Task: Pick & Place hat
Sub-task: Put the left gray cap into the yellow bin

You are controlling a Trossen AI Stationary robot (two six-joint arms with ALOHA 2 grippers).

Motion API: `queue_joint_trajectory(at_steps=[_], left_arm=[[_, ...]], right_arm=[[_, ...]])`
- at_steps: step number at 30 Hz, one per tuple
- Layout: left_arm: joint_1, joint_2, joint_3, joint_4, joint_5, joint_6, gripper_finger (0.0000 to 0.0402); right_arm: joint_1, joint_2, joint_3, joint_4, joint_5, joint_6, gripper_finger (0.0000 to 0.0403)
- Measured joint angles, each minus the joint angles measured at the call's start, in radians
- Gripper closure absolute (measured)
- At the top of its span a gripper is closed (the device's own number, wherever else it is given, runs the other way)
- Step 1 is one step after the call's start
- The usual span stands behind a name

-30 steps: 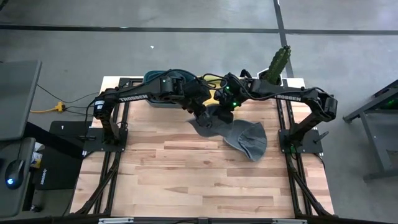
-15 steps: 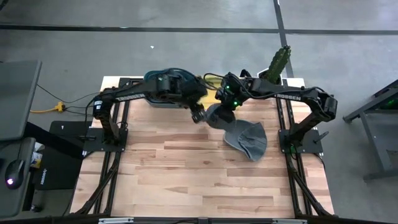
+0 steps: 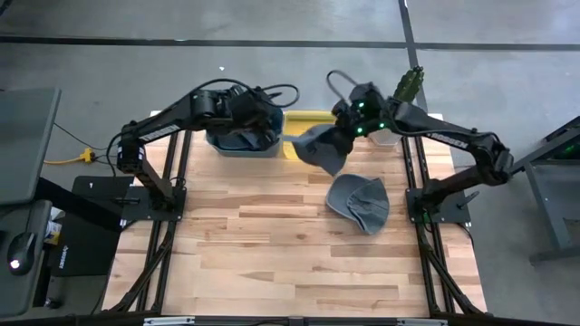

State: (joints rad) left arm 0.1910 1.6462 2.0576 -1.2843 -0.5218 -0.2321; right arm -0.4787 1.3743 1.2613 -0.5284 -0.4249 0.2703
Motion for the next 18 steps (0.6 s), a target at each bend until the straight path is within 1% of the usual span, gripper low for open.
queue_joint_trajectory(at_steps=[2, 4, 7, 9, 12, 14, 16, 18], left_arm=[[0.017, -0.014, -0.039, 0.007, 0.008, 0.004, 0.0220], [0.029, -0.028, -0.085, 0.065, 0.006, 0.003, 0.0220], [0.060, -0.064, -0.170, 0.099, 0.017, 0.031, 0.0220], [0.067, -0.074, -0.223, 0.197, 0.019, 0.051, 0.0220], [0.097, -0.101, -0.323, 0.265, 0.039, 0.089, 0.0220], [0.107, -0.114, -0.385, 0.354, 0.052, 0.102, 0.0220], [0.137, -0.128, -0.461, 0.431, 0.074, 0.102, 0.0220], [0.176, -0.143, -0.536, 0.490, 0.135, 0.116, 0.0220]], right_arm=[[-0.024, -0.017, 0.000, 0.052, -0.033, 0.045, 0.0403], [-0.052, -0.028, 0.000, 0.094, -0.085, 0.085, 0.0403], [-0.099, -0.029, 0.000, 0.136, -0.161, 0.127, 0.0403], [-0.127, -0.028, 0.000, 0.152, -0.201, 0.149, 0.0403], [-0.171, -0.028, 0.000, 0.167, -0.256, 0.167, 0.0403], [-0.204, -0.028, 0.000, 0.169, -0.300, 0.178, 0.0403], [-0.234, -0.028, 0.000, 0.181, -0.333, 0.190, 0.0403], [-0.260, -0.028, 0.000, 0.188, -0.348, 0.201, 0.0403]])
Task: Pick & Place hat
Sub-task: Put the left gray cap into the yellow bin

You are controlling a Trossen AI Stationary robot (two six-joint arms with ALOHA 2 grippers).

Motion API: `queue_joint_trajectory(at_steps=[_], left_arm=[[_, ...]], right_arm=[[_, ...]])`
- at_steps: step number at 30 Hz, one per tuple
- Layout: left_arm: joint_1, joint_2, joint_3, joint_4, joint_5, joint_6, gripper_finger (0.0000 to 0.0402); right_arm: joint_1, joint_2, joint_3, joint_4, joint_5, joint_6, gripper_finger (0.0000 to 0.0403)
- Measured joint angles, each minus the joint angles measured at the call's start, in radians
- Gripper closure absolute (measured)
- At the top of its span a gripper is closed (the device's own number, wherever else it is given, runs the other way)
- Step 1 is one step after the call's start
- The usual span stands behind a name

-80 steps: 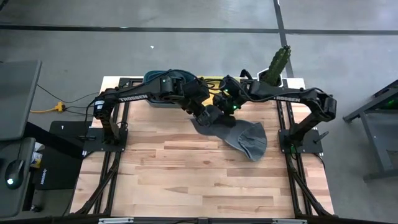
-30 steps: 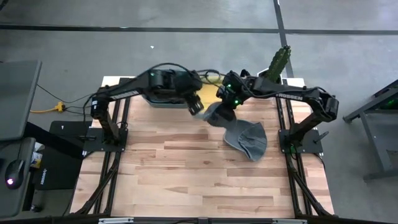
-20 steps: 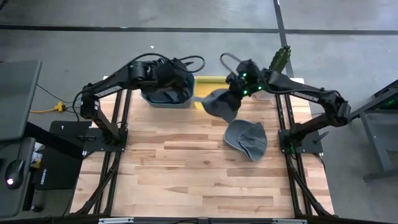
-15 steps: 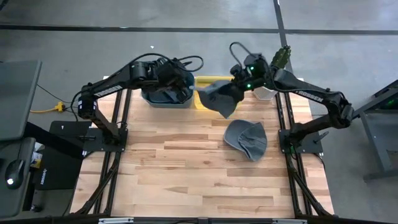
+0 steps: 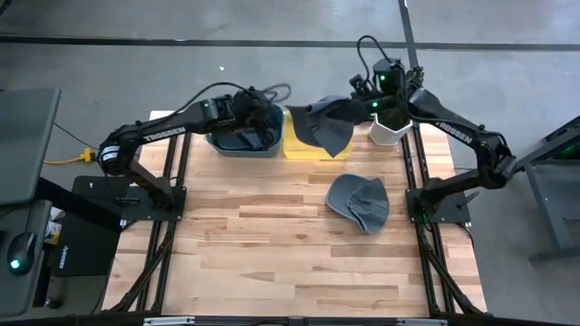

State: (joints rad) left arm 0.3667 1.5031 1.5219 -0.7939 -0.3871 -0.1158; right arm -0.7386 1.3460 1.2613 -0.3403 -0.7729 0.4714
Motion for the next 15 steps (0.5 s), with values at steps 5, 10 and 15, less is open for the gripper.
queue_joint_trajectory(at_steps=[5, 10, 15], left_arm=[[0.119, -0.016, -0.118, 0.248, 0.248, -0.024, 0.0220], [0.278, -0.012, -0.186, 0.459, 0.561, -0.135, 0.0220], [0.407, 0.043, -0.240, 0.761, 0.873, -0.325, 0.0220]], right_arm=[[-0.059, -0.007, 0.000, 0.035, -0.036, 0.023, 0.0403], [-0.109, -0.013, 0.000, 0.099, -0.079, 0.054, 0.0402], [-0.134, -0.013, 0.000, 0.187, -0.109, 0.100, 0.0402]])
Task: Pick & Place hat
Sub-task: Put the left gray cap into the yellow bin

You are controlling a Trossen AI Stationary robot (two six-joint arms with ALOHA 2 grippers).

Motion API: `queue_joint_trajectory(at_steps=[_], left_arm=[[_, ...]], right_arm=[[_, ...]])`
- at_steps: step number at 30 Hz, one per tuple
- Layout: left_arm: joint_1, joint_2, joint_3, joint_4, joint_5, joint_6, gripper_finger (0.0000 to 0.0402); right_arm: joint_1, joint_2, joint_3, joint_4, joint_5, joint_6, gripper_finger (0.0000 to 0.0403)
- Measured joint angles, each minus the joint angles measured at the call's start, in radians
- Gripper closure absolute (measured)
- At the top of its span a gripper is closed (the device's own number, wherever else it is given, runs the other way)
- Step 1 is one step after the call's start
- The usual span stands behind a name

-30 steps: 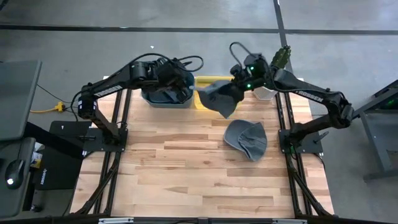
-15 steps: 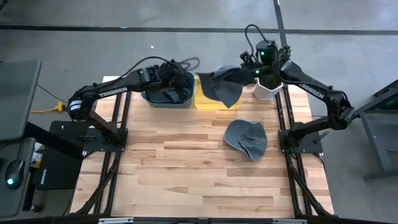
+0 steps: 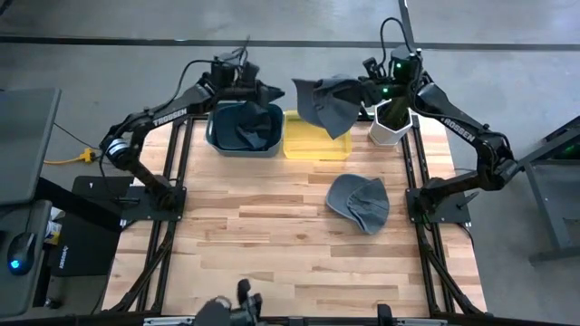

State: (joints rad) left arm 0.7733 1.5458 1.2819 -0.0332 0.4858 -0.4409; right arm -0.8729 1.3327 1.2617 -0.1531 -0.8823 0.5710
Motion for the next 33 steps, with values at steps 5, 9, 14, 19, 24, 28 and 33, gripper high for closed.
queue_joint_trajectory(at_steps=[5, 9, 14, 19, 24, 28, 33], left_arm=[[0.044, 0.106, -0.008, 0.276, 0.248, -0.196, 0.0220], [0.036, 0.170, -0.006, 0.482, 0.346, -0.316, 0.0212], [0.018, 0.204, -0.006, 0.593, 0.372, -0.369, 0.0199], [0.001, 0.204, -0.006, 0.611, 0.346, -0.356, 0.0197], [-0.003, 0.204, -0.006, 0.613, 0.335, -0.349, 0.0197], [-0.004, 0.204, -0.006, 0.608, 0.282, -0.345, 0.0197], [-0.001, 0.204, -0.006, 0.615, 0.279, -0.341, 0.0197]], right_arm=[[-0.005, 0.000, 0.000, 0.070, -0.006, 0.032, 0.0402], [-0.005, 0.000, 0.000, 0.069, -0.005, 0.035, 0.0402], [-0.005, 0.001, 0.000, 0.069, 0.004, 0.035, 0.0402], [-0.003, 0.001, 0.000, 0.095, 0.002, 0.062, 0.0402], [0.009, 0.001, 0.000, 0.132, 0.001, 0.099, 0.0402], [0.027, 0.001, 0.000, 0.135, -0.002, 0.102, 0.0402], [0.038, 0.001, 0.000, 0.136, 0.000, 0.099, 0.0402]])
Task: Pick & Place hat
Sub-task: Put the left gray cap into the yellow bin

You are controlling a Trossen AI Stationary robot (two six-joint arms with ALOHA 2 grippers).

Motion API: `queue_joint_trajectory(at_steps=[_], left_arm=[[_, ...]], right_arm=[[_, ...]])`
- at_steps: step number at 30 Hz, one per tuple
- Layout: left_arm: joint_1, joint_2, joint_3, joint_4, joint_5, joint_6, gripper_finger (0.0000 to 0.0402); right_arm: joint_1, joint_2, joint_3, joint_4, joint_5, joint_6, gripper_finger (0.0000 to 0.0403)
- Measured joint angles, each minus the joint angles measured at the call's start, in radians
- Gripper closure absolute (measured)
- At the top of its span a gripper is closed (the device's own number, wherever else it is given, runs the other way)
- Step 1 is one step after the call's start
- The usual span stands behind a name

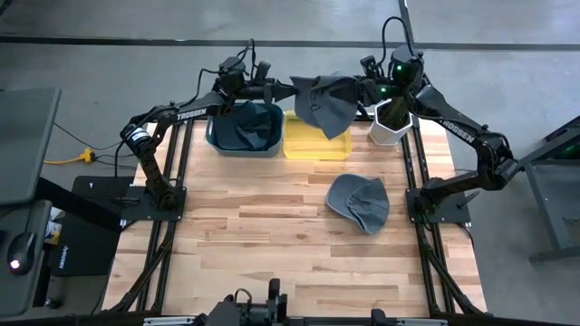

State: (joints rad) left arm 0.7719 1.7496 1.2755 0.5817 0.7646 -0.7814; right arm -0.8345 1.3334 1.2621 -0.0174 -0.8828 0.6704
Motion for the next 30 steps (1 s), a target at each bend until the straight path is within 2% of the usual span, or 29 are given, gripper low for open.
queue_joint_trajectory(at_steps=[9, 30], left_arm=[[-0.066, 0.001, 0.000, 0.048, 0.080, 0.015, 0.0197], [-0.141, 0.001, 0.002, 0.129, -0.023, 0.010, 0.0197]], right_arm=[[0.000, 0.001, 0.000, 0.002, 0.039, -0.008, 0.0403], [-0.001, 0.009, -0.001, -0.055, 0.144, -0.016, 0.0403]])
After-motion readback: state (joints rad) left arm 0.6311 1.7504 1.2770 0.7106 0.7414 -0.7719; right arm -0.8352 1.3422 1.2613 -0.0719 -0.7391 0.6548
